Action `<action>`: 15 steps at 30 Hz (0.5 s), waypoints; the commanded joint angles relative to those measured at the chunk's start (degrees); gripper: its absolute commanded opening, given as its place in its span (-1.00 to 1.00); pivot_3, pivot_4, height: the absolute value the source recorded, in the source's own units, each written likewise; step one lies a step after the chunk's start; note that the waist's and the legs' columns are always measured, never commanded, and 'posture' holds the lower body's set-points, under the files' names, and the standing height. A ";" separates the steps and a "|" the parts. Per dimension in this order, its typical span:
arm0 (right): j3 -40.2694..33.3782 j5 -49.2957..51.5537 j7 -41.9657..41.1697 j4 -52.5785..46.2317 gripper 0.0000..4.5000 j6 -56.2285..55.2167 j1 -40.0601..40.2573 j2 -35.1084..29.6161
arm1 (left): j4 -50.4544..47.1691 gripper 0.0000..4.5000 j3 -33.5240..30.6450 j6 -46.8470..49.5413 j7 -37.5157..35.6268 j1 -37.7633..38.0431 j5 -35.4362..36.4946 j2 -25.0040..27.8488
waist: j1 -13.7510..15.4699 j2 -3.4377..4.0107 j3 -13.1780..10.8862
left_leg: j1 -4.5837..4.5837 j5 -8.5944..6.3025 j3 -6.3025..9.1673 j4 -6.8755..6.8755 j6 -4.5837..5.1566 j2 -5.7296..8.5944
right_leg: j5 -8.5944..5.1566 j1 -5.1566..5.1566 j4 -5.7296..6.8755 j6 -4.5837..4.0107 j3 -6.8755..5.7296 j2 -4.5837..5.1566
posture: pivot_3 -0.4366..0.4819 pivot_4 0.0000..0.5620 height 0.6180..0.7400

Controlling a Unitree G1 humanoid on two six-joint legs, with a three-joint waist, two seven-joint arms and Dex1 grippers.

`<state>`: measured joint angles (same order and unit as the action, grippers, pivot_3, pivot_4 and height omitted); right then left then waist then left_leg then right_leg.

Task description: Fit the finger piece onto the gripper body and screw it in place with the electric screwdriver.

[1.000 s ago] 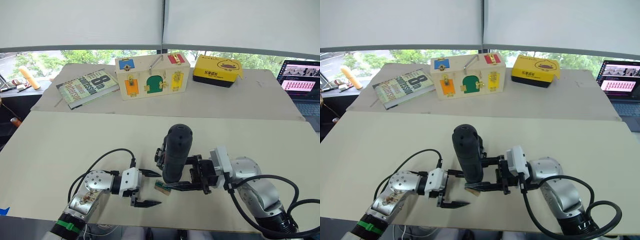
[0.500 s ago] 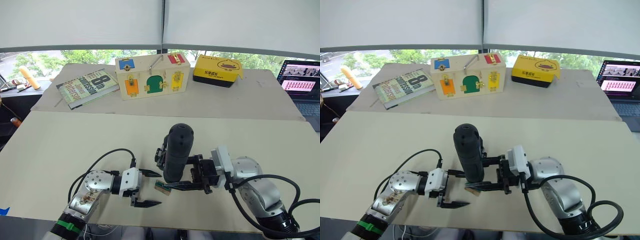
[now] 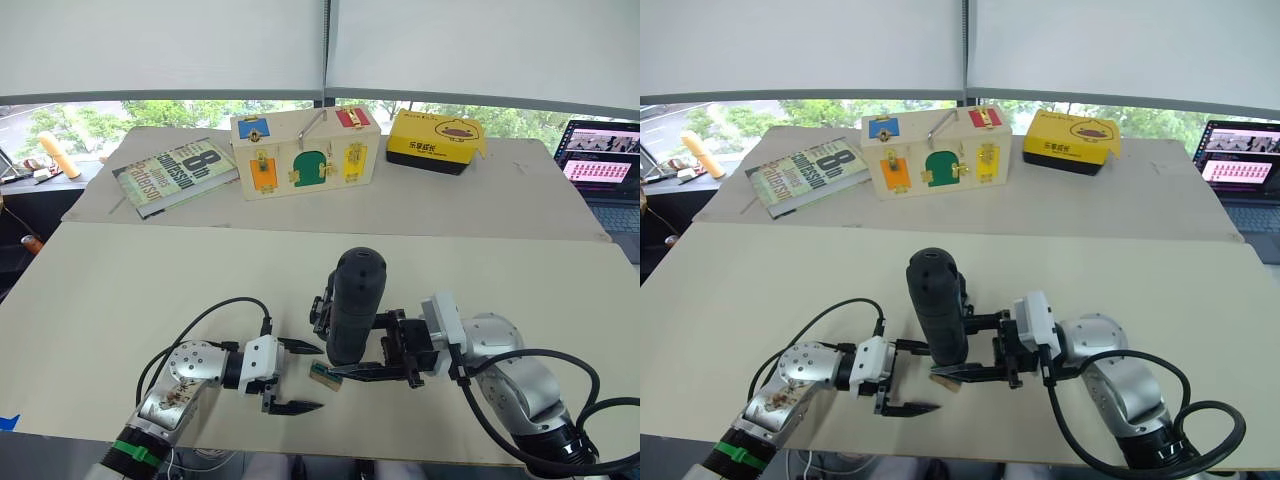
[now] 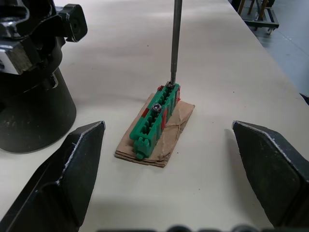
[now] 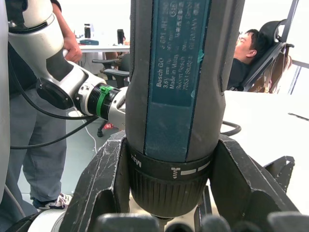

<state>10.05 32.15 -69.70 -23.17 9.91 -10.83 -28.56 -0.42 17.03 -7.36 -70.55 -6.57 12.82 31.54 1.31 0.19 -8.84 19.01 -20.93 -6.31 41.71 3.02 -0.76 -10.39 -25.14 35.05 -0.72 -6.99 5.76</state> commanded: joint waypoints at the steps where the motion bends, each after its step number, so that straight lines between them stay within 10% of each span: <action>1: -0.86 0.80 0.07 -1.62 -0.15 -1.55 -0.51 0.01 | 1.25 1.00 2.29 0.97 0.52 1.32 -1.74 -0.52 | 0.00 0.00 0.00 | 0.00 0.00 0.00 0.00 0.00 0.00 | 0.00 0.00 0.00 0.00 0.00 0.00 | -0.05 -0.47 1.00; 15: -1.00 0.21 0.17 -1.47 -0.15 -1.90 -0.36 -0.07 | 1.42 1.00 2.40 0.85 0.67 1.24 -1.73 -0.80 | 0.03 0.00 0.00 | 0.01 0.00 0.00 0.00 0.01 0.00 | 0.01 0.00 -0.01 0.01 -0.01 0.01 | -0.05 -0.47 1.00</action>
<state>10.06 31.68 -69.69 -23.10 9.90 -10.83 -28.59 -0.44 17.04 -7.36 -70.35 -6.53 12.82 31.42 1.34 0.19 -8.84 19.02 -20.94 -6.31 41.71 3.03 -0.75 -10.38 -25.13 35.04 -0.71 -7.00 5.77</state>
